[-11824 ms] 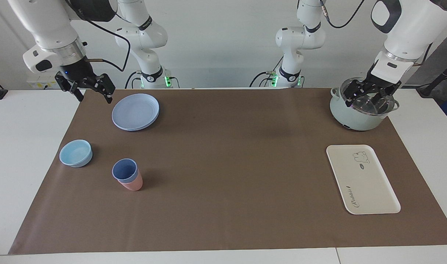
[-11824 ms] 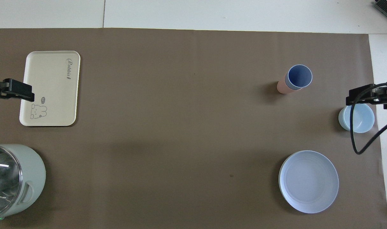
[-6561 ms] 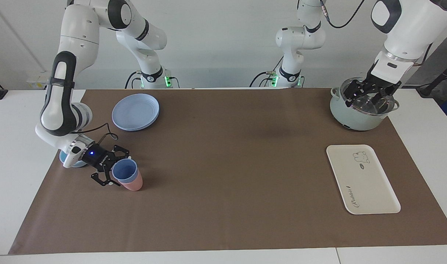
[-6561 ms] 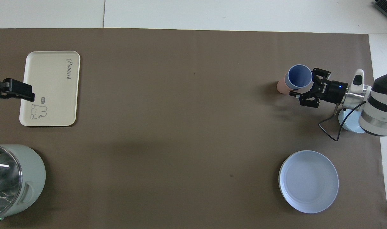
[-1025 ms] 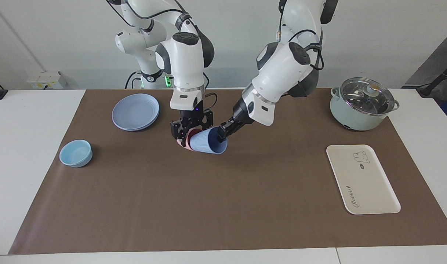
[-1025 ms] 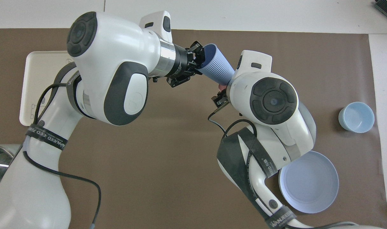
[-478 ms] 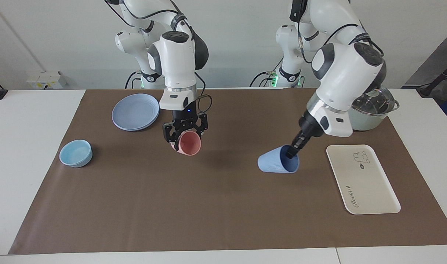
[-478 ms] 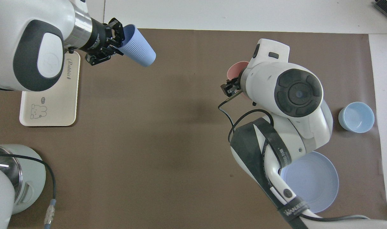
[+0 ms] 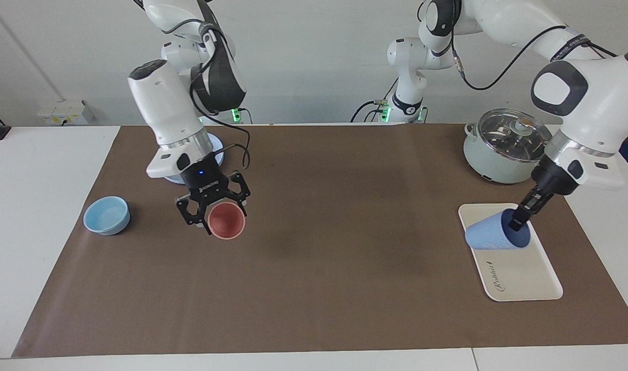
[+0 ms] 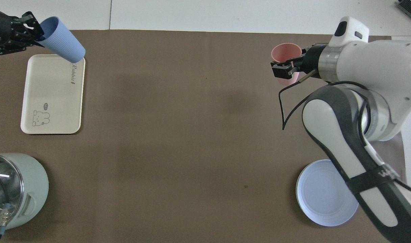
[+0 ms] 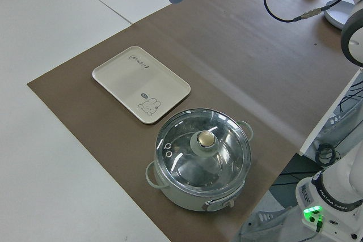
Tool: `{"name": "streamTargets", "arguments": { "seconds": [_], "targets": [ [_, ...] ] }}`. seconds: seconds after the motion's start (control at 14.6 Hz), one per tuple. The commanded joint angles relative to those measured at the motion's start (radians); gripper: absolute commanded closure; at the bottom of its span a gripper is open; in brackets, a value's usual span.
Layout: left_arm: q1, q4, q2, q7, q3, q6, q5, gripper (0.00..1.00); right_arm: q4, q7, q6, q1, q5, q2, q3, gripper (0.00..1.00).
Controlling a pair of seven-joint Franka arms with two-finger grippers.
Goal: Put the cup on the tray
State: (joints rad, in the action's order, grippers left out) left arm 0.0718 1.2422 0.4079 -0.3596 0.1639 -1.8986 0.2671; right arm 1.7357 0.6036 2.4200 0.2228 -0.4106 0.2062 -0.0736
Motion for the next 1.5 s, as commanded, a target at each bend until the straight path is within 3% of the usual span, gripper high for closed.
{"name": "streamTargets", "arguments": {
  "seconds": [0.0, 0.21, 0.34, 0.55, 0.75, 0.89, 0.96, 1.03, 1.09, 1.16, 1.44],
  "targets": [
    [-0.049, 0.245, -0.116, 0.21, -0.011, -0.161, -0.014, 1.0, 0.018, 0.264, 0.005, -0.107, -0.178, 0.007, 0.014, 1.0],
    [-0.118, 0.518, -0.216, 0.445, -0.011, -0.386, -0.014, 1.0, 0.05, 0.529, -0.004, -0.189, -0.412, 0.034, 0.014, 1.0],
    [-0.151, 0.618, -0.241, 0.589, -0.011, -0.462, -0.012, 1.0, 0.079, 0.745, -0.006, -0.221, -0.605, 0.065, 0.014, 1.0],
    [-0.171, 0.695, -0.238, 0.642, -0.012, -0.574, -0.012, 1.0, 0.14, 0.991, -0.015, -0.24, -0.863, 0.079, 0.014, 1.0],
    [-0.171, 0.723, -0.183, 0.643, -0.012, -0.68, 0.0, 1.0, 0.142, 1.253, -0.134, -0.304, -1.035, 0.159, 0.014, 1.0],
    [-0.173, 0.717, -0.14, 0.646, -0.014, -0.726, 0.052, 1.0, 0.149, 1.381, -0.167, -0.324, -1.068, 0.191, 0.012, 1.0],
    [-0.176, 0.711, -0.124, 0.646, -0.014, -0.75, 0.105, 0.95, 0.153, 1.392, -0.171, -0.329, -1.07, 0.191, 0.012, 1.0],
    [-0.175, 0.694, -0.113, 0.648, -0.014, -0.754, 0.134, 0.6, 0.162, 1.395, -0.188, -0.336, -1.07, 0.19, 0.012, 1.0],
    [-0.173, 0.669, -0.104, 0.65, -0.014, -0.745, 0.135, 0.14, 0.179, 1.403, -0.206, -0.347, -1.07, 0.185, 0.012, 1.0],
    [-0.171, 0.651, -0.098, 0.662, -0.012, -0.737, 0.135, 0.0, 0.194, 1.426, -0.216, -0.352, -1.071, 0.18, 0.012, 1.0],
    [-0.165, 0.536, -0.067, 0.682, -0.011, -0.625, 0.132, 0.0, 0.26, 1.499, -0.216, -0.35, -1.085, 0.16, 0.014, 1.0]
  ]
}}
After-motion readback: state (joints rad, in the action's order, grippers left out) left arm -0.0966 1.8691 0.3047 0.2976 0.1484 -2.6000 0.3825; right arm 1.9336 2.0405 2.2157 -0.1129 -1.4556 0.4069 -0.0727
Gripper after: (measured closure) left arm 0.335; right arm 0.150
